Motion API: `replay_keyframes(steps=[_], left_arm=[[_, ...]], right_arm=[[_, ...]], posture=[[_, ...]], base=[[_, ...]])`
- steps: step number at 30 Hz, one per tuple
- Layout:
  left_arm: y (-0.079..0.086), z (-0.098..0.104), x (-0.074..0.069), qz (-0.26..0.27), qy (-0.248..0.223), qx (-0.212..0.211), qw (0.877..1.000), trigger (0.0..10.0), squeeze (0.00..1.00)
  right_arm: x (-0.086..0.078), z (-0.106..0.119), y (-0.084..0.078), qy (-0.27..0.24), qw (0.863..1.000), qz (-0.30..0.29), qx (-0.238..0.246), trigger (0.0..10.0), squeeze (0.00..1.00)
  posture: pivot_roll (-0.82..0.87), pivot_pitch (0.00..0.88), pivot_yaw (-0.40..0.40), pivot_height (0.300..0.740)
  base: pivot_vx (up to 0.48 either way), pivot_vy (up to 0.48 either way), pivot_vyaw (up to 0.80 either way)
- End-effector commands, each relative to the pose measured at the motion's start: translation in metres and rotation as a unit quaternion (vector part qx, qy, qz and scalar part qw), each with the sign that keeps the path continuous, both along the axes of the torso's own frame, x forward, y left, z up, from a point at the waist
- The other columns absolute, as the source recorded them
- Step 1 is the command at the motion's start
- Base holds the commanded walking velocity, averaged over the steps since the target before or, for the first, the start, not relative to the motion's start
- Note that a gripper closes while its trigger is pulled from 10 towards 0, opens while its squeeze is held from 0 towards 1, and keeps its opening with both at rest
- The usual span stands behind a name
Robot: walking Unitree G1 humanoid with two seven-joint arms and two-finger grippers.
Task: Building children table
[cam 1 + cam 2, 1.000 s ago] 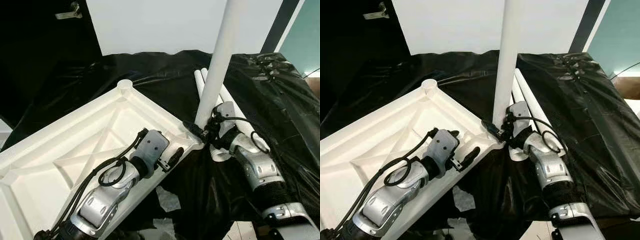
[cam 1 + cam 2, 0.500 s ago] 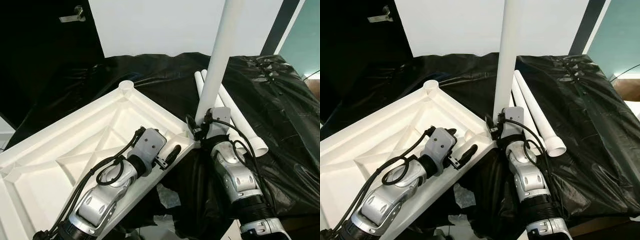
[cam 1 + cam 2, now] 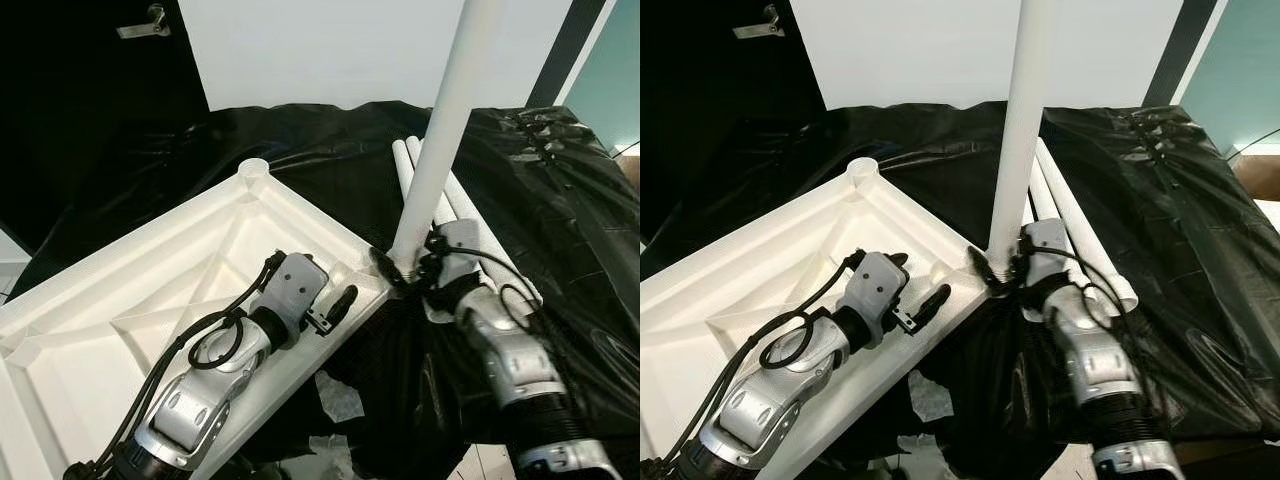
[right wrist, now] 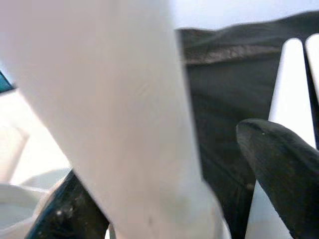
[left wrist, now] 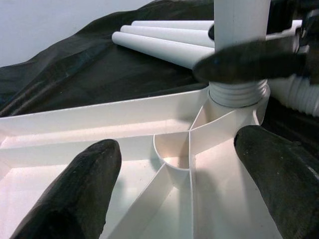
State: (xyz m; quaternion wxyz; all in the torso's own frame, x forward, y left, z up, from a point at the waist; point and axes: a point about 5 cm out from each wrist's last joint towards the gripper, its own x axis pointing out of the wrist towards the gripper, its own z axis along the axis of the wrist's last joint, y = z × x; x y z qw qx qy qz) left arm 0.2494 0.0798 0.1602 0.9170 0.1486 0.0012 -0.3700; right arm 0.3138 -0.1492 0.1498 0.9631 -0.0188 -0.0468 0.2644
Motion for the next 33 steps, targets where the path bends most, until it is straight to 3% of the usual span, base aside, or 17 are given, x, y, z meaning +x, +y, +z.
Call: replay_keyframes(steps=[1,2,9,15,16,17,18,29,31,33], left_arm=[[0.001,-0.006,-0.003,-0.014,0.018,0.006,1.0,10.0,0.0],[0.0,-0.006,-0.003,-0.017,0.021,0.004,1.0,10.0,0.0],[-0.002,-0.006,-0.006,-0.024,0.026,-0.001,0.999,10.0,0.0],[-0.002,-0.005,-0.006,-0.026,0.029,-0.003,0.999,10.0,0.0],[-0.002,-0.005,-0.007,-0.026,0.03,-0.004,0.999,10.0,0.0],[-0.002,-0.005,-0.007,-0.026,0.03,-0.004,0.999,10.0,0.0],[-0.002,-0.005,-0.007,-0.024,0.031,-0.004,0.999,10.0,0.0],[0.002,-0.005,-0.008,-0.017,0.033,-0.004,0.999,10.0,0.0],[0.001,-0.005,-0.009,-0.017,0.035,-0.006,0.999,10.0,0.0],[0.001,-0.005,-0.009,-0.017,0.035,-0.006,0.999,10.0,0.0]], right_arm=[[0.002,0.002,-0.002,-0.001,1.0,0.012,0.003,10.0,1.0],[0.005,0.004,-0.005,-0.002,1.0,0.027,-0.002,10.0,0.0],[0.018,0.01,-0.004,0.003,0.988,0.143,-0.057,10.0,0.0],[0.023,0.012,0.0,0.004,0.982,0.174,-0.074,9.6,0.0],[0.025,0.012,0.001,0.007,0.979,0.186,-0.078,4.0,0.0],[0.025,0.012,0.001,0.007,0.979,0.186,-0.078,4.0,0.0],[0.027,0.011,0.002,0.012,0.978,0.192,-0.081,0.0,0.0],[0.029,0.003,-0.001,0.033,0.984,0.163,-0.065,0.0,0.0],[0.03,-0.003,0.001,0.039,0.992,0.105,-0.061,0.0,0.0],[0.03,-0.003,0.001,0.039,0.992,0.105,-0.061,0.0,0.0]], posture=[[0.09,0.06,-0.004,0.74],[0.09,0.061,-0.005,0.74],[0.09,0.07,-0.005,0.74],[0.1,0.071,-0.012,0.74],[0.1,0.071,-0.012,0.74],[0.1,0.071,-0.012,0.74],[0.11,0.074,-0.02,0.74],[0.11,0.082,-0.027,0.74],[0.11,0.085,-0.022,0.74],[0.11,0.085,-0.022,0.74]], base=[[0.0,0.0,0.0],[0.0,0.0,0.0],[0.0,0.0,0.0],[0.0,0.0,0.0],[0.0,0.0,0.0],[0.0,0.0,0.0],[0.0,0.0,0.0],[0.0,0.0,0.0],[0.0,0.0,0.0],[0.0,0.0,0.0]])
